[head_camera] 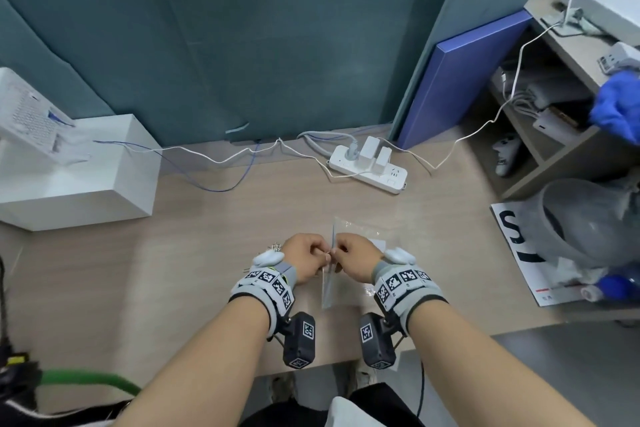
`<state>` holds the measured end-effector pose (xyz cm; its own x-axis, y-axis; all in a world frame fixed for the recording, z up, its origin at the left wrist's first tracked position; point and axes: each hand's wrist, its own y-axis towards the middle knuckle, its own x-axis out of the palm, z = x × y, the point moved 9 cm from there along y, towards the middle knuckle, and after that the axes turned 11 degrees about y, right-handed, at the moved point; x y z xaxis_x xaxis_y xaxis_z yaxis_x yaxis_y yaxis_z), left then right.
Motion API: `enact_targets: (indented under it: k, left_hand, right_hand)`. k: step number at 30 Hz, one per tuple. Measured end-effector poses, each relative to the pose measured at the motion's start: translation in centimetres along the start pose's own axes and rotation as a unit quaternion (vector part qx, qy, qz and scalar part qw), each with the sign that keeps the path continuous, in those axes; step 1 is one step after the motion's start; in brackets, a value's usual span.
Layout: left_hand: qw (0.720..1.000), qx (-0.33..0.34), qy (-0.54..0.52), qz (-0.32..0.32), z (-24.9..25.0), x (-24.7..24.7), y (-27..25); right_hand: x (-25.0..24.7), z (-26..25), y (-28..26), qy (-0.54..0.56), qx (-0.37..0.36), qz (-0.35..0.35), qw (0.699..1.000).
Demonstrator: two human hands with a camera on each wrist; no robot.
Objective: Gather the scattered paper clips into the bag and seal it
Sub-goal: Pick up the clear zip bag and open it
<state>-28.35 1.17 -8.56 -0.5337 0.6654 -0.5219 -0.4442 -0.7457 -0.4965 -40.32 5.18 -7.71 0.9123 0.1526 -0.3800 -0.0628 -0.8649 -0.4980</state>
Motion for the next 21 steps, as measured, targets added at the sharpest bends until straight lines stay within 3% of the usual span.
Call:
enact_targets:
  k: [4, 11, 14, 18, 21]
  left_hand:
    - [0.997, 0.024, 0.068, 0.005, 0.9, -0.6, -0.3]
    - [0.995, 0.021, 0.098, -0.002, 0.6, -1.3, -0.4]
    - [0.993, 0.01, 0.114, 0.001, -0.1, -2.0, -0.4]
    - [0.994, 0.03, 0.102, 0.037, 1.3, -2.4, -0.7]
    - [0.995, 0.058, 0.069, 0.045, 2.8, -2.4, -1.0]
  right_hand:
    - [0.3, -0.8, -0.6, -0.046, -0.004, -0.05, 0.998]
    - [0.0, -1.2, -1.4, -0.032, 0.02, -0.104, 0.994]
    - [-1.2, -0.4, -0.8, -0.067, 0.02, -0.071, 0.995]
    - [-2.9, -1.5, -1.1, -0.029, 0.013, 0.017, 0.999]
    - [-3.0, -2.7, -1.2, -0.032, -0.013, 0.034, 0.999]
